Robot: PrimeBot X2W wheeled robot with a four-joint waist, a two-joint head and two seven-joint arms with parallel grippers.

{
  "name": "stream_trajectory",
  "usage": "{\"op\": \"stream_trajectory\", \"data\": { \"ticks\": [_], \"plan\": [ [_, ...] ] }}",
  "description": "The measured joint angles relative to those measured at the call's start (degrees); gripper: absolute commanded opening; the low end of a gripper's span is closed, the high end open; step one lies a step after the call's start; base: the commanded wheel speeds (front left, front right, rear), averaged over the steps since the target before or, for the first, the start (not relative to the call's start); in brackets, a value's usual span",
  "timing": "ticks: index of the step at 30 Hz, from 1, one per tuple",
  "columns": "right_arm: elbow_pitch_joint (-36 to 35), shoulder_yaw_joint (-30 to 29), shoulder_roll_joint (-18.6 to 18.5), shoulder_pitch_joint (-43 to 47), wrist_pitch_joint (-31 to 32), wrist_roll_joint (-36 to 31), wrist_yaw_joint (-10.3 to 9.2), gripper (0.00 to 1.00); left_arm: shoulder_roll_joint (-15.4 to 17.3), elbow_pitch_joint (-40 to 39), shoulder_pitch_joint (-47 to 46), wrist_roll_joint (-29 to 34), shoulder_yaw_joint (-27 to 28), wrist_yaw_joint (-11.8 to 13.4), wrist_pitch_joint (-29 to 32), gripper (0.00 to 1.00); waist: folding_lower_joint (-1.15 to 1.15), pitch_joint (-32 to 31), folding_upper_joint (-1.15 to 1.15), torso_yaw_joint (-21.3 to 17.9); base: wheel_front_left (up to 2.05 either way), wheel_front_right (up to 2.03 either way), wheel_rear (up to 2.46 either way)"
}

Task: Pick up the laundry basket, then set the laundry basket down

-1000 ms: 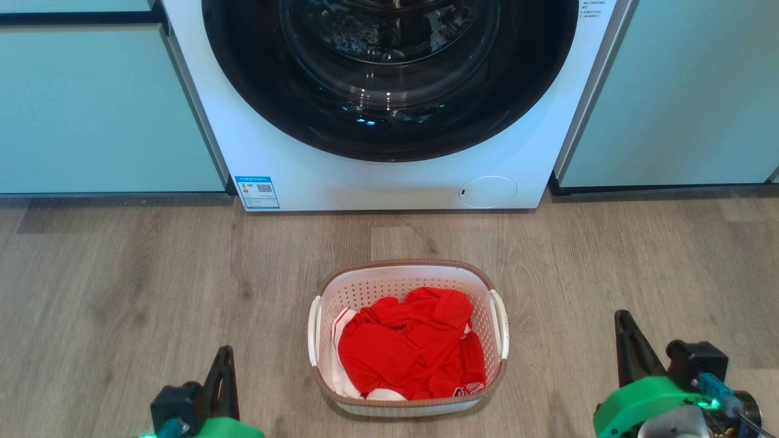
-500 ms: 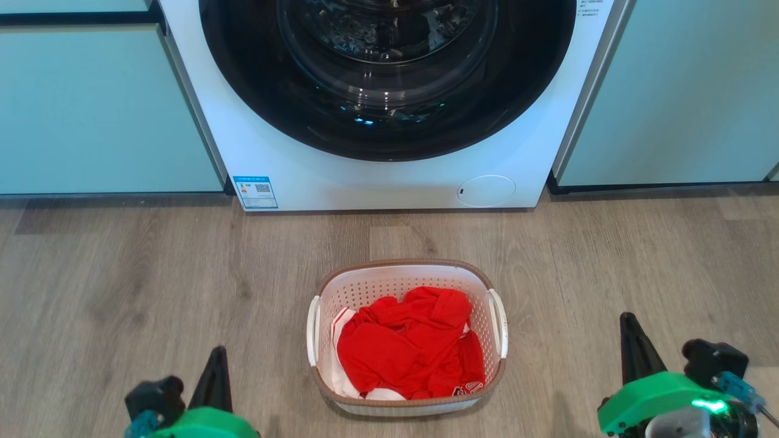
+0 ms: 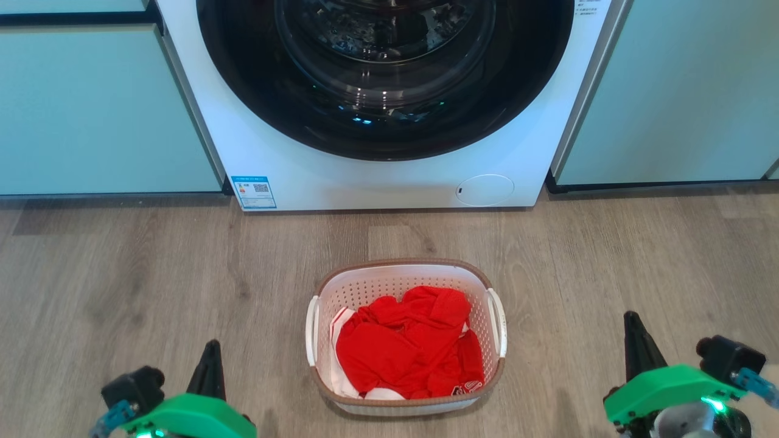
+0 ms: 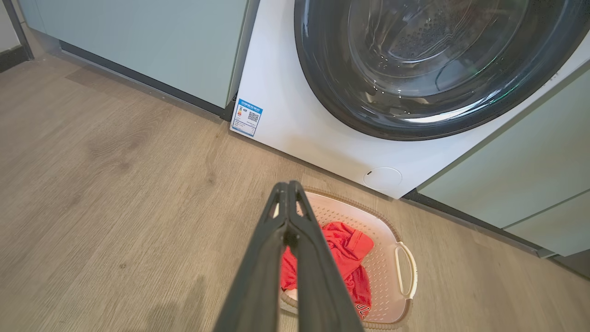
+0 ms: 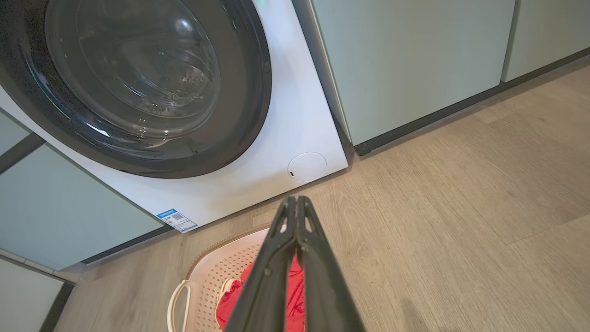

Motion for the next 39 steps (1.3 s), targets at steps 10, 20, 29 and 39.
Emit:
{"op": "stream_trajectory", "data": {
  "ticks": [10, 20, 29, 39],
  "plan": [
    [0.12, -0.45, -0.05, -0.69, 1.47, 6.87, 0.00, 0.00, -0.23, 0.29, -0.97, -6.46, 1.08, -1.52, 1.52, 0.00, 0.00, 0.06, 0.00, -0.16, 0.00, 0.00, 0.00],
    [0.20, -1.22, -0.10, -0.89, 3.02, 13.69, 0.00, 0.00, -0.46, 0.48, -1.58, -12.78, 2.48, -2.81, 2.99, 0.00, 0.00, 0.13, 0.00, -0.32, 0.00, 0.00, 0.00],
    [0.29, -1.67, -0.12, -2.02, 4.43, 19.81, 0.00, 0.00, -0.68, 0.82, -2.80, -18.50, 4.04, -4.12, 4.28, 0.00, 0.00, 0.18, 0.00, -0.46, 0.00, 0.00, 0.00],
    [0.32, -2.12, -0.13, -2.19, 5.73, 25.81, 0.00, 0.00, -0.92, 1.44, -3.81, -24.18, 5.75, -5.06, 5.52, 0.00, 0.00, 0.24, 0.00, -0.60, 0.00, 0.00, 0.00]
  ]
}}
